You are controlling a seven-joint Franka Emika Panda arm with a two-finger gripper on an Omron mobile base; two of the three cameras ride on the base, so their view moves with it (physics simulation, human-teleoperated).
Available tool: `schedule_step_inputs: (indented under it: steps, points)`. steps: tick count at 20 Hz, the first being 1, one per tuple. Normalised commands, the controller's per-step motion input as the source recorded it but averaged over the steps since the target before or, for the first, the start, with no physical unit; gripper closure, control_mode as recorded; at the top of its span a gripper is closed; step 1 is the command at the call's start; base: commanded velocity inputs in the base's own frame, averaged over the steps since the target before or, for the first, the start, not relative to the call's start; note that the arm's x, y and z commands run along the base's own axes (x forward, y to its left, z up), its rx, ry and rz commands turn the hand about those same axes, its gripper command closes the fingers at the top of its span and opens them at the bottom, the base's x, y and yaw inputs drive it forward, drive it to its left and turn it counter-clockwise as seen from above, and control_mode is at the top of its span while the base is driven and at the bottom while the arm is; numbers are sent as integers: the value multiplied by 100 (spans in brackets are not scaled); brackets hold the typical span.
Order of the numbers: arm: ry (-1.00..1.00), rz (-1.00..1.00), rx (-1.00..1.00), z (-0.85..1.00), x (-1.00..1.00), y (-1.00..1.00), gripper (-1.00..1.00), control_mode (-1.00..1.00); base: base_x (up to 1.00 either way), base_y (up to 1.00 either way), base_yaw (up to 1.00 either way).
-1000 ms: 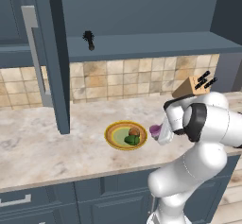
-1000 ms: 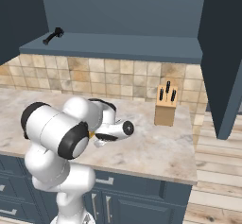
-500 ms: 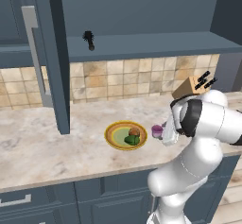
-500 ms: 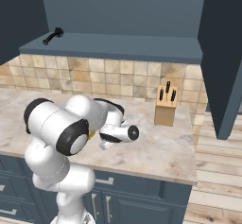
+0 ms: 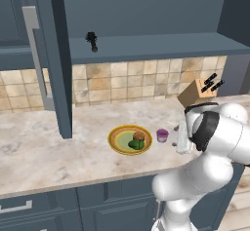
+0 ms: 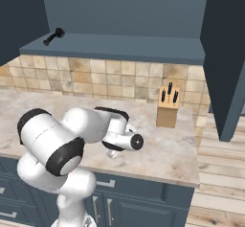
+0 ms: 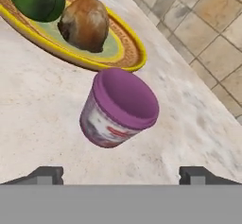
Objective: Pick the avocado and bread from the counter and place them on the plate. Then pick the jam from the cabinet and place it next to the plate. Lastly close the cabinet door.
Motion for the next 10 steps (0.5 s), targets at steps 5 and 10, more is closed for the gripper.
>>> schedule_step_inputs:
  steps: [5,10]
  points:
    - [-18,14,-35,29,-63,0,-100,-100,0,0,0]
    - [-13,15,-36,60,-54,0,-100,-100,0,0,0]
